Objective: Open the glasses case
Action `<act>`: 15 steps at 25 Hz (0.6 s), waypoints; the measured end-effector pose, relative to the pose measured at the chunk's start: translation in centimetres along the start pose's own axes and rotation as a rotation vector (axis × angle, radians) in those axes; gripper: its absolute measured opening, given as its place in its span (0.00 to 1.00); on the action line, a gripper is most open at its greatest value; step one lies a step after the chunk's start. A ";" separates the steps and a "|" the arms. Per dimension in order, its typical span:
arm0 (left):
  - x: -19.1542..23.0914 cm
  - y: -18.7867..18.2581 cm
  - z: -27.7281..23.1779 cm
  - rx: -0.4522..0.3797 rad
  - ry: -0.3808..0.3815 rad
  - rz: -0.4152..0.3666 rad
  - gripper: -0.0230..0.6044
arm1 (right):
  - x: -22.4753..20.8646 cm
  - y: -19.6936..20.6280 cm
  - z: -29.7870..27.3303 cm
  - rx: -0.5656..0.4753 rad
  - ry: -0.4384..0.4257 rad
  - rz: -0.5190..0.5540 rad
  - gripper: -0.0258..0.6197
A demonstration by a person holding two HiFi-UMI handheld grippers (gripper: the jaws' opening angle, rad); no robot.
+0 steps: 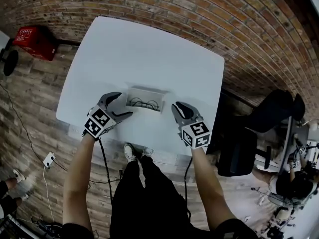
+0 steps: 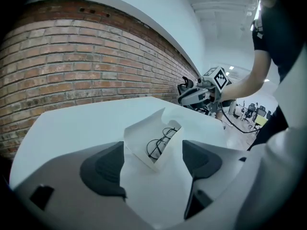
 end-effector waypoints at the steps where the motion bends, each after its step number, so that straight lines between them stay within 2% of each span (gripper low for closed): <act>1: -0.2 0.0 0.2 -0.010 -0.011 0.014 0.63 | 0.1 0.2 0.4 0.002 0.007 -0.007 0.14; 6: -1.1 0.7 0.9 -0.066 -0.069 0.092 0.62 | 0.3 1.0 2.4 -0.001 0.041 -0.051 0.14; 7: -1.3 0.8 1.1 -0.079 -0.079 0.106 0.55 | 0.3 1.2 2.8 0.000 0.046 -0.064 0.14; 9: -1.9 1.2 1.6 -0.105 -0.085 0.144 0.22 | 0.4 1.6 3.6 0.006 0.052 -0.085 0.14; 10: -2.2 1.3 1.9 -0.118 -0.087 0.164 0.16 | 0.5 1.7 4.1 0.008 0.055 -0.095 0.14; 15: -3.8 0.3 3.5 -0.194 -0.134 0.211 0.06 | 0.1 1.0 6.2 -0.030 0.077 -0.144 0.14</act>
Point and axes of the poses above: the fingertips, and each gripper's own axes: z backward along the fingers, x to its left, y out of its underside, the point moved 9 cm from there along z, backward along the fingers, and after that the axes turned 9 degrees about z, right-handed, at the moved point
